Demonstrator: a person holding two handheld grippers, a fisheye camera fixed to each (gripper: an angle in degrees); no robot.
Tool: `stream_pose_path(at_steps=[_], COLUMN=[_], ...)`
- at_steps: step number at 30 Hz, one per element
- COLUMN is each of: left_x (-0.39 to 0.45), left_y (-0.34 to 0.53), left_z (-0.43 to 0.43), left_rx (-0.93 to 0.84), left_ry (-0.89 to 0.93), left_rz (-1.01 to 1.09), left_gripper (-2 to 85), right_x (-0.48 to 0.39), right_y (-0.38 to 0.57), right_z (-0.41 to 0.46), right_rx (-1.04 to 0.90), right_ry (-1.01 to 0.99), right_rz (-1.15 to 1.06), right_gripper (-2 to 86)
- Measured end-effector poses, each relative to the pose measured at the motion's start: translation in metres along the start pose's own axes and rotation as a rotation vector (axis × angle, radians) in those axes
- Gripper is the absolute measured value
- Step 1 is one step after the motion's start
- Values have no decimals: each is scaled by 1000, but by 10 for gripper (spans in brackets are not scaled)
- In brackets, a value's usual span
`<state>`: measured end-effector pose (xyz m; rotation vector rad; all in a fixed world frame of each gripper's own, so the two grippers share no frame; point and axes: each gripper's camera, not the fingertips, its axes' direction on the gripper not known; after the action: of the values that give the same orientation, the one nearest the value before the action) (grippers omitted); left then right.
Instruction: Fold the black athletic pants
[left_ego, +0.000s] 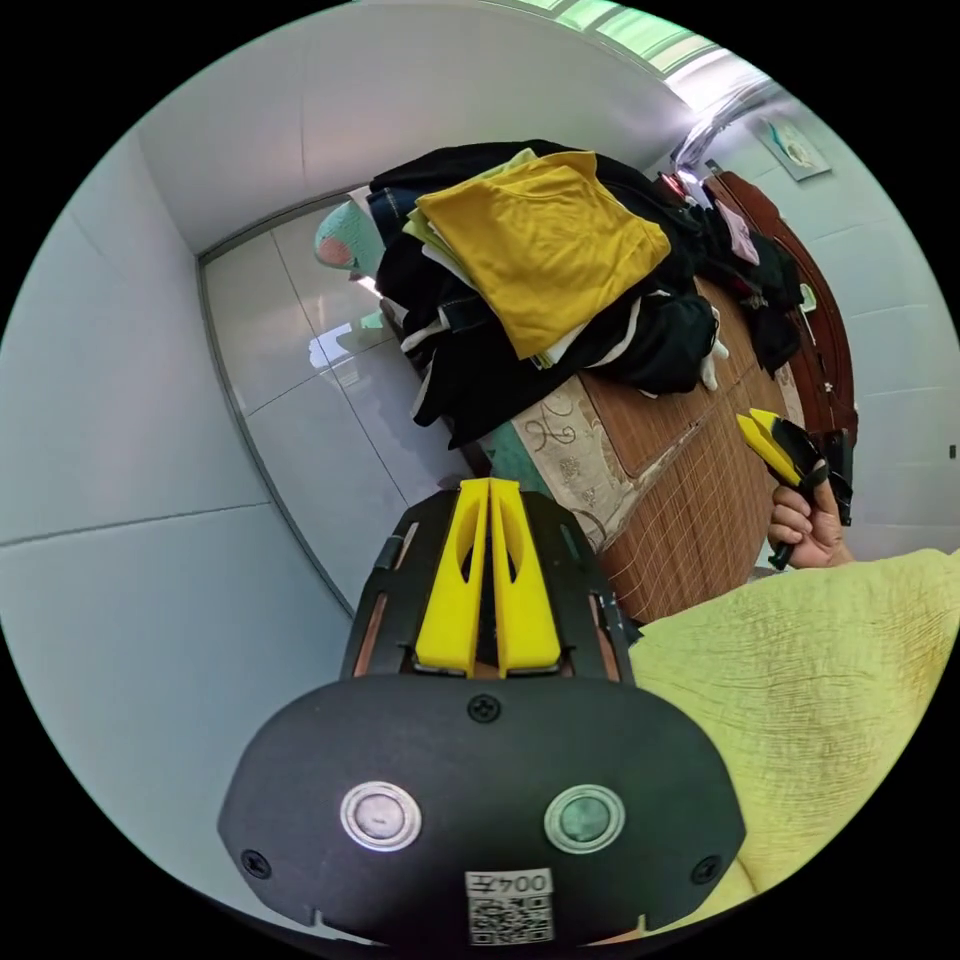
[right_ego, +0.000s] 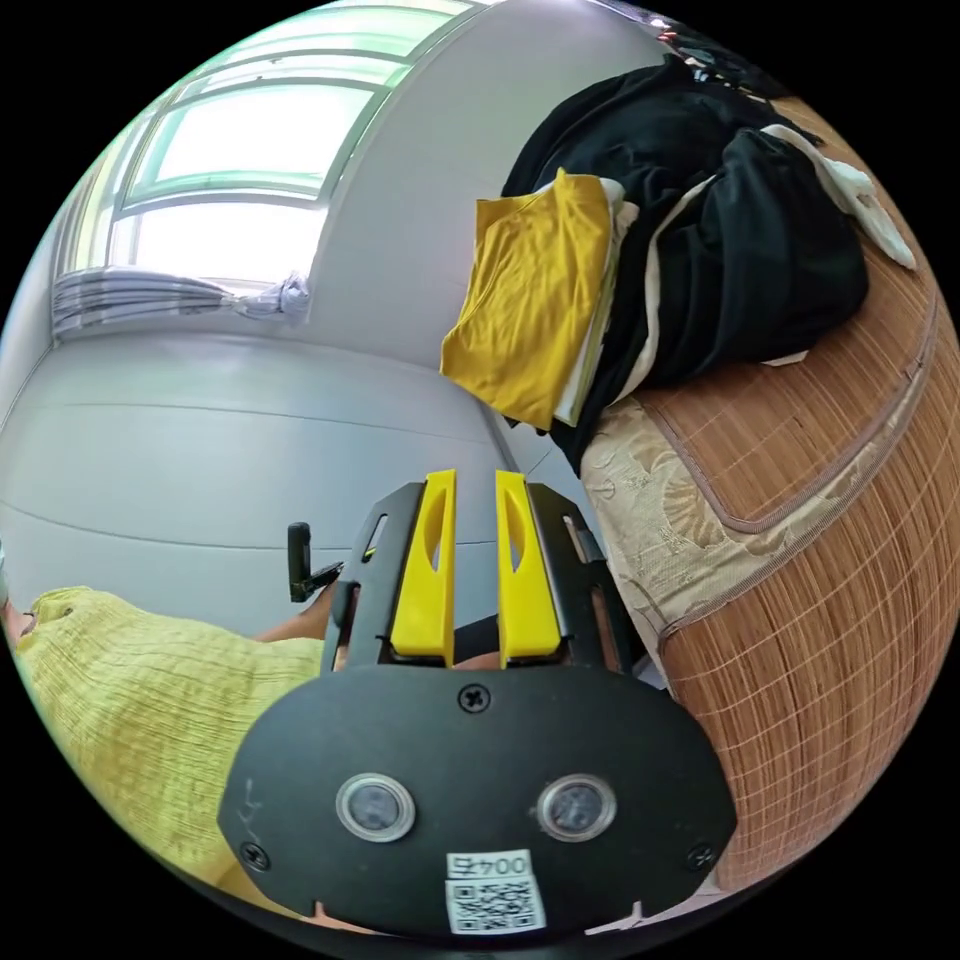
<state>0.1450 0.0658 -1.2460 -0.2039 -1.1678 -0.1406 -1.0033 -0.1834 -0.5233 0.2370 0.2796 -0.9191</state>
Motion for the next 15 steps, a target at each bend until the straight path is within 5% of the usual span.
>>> stream_pose_path(at_steps=[7,15], left_x=[13,-45], left_y=[53,-12], left_z=[-61,-100], left_rx=[-2,-68], left_ry=[-108,-150], left_rz=[50,172], left_gripper=[6,3], right_x=[55,124], right_y=[4,-50], right_z=[32,151], right_rx=[18,47], right_ry=[-94,-82], right_rz=[-15,144], right_gripper=[78,86])
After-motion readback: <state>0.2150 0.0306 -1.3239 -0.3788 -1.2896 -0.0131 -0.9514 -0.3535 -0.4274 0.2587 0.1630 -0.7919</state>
